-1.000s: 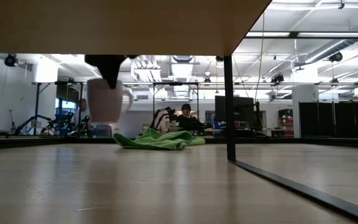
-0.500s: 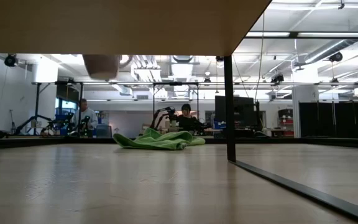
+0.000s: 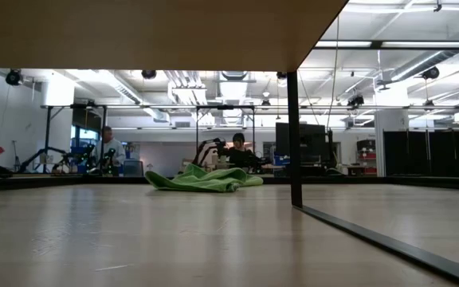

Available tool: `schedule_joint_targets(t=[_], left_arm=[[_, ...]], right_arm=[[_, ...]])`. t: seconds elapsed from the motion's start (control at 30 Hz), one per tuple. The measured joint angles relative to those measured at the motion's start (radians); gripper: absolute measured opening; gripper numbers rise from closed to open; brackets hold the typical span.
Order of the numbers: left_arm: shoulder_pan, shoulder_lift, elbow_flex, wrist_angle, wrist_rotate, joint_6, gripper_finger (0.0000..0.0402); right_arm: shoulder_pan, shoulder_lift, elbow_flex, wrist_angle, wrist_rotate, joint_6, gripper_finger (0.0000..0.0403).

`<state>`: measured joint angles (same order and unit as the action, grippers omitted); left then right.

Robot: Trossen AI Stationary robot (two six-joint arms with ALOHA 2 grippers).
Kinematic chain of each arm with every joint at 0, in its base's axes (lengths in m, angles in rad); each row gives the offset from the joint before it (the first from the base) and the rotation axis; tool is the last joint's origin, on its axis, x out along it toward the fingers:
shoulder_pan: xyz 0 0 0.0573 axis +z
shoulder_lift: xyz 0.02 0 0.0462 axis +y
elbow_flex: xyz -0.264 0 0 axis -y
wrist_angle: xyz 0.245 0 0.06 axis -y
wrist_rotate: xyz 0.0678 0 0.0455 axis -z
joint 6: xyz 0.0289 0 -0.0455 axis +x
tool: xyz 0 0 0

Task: Stack small to large cups/mugs on shelf
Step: Put the purple mug on the shelf

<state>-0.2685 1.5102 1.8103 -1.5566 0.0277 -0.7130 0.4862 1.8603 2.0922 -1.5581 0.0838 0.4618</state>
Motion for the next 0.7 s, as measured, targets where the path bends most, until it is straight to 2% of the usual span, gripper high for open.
schedule_joint_targets(t=[0.23, 0.4, 0.7], left_arm=[[-0.118, 0.028, 0.005, 0.094, 0.015, -0.068, 0.0008], [-0.156, 0.066, 0.005, 0.184, 0.046, -0.091, 0.0008], [-0.201, 0.141, 0.026, 0.192, 0.087, -0.093, 0.0008]], right_arm=[[-0.005, 0.0, 0.0, 0.001, 0.026, -0.016, 0.0013], [-0.014, 0.0, 0.0, 0.001, 0.028, -0.017, 0.0013], [-0.018, 0.0, 0.0, 0.001, 0.034, -0.017, 0.0013]])
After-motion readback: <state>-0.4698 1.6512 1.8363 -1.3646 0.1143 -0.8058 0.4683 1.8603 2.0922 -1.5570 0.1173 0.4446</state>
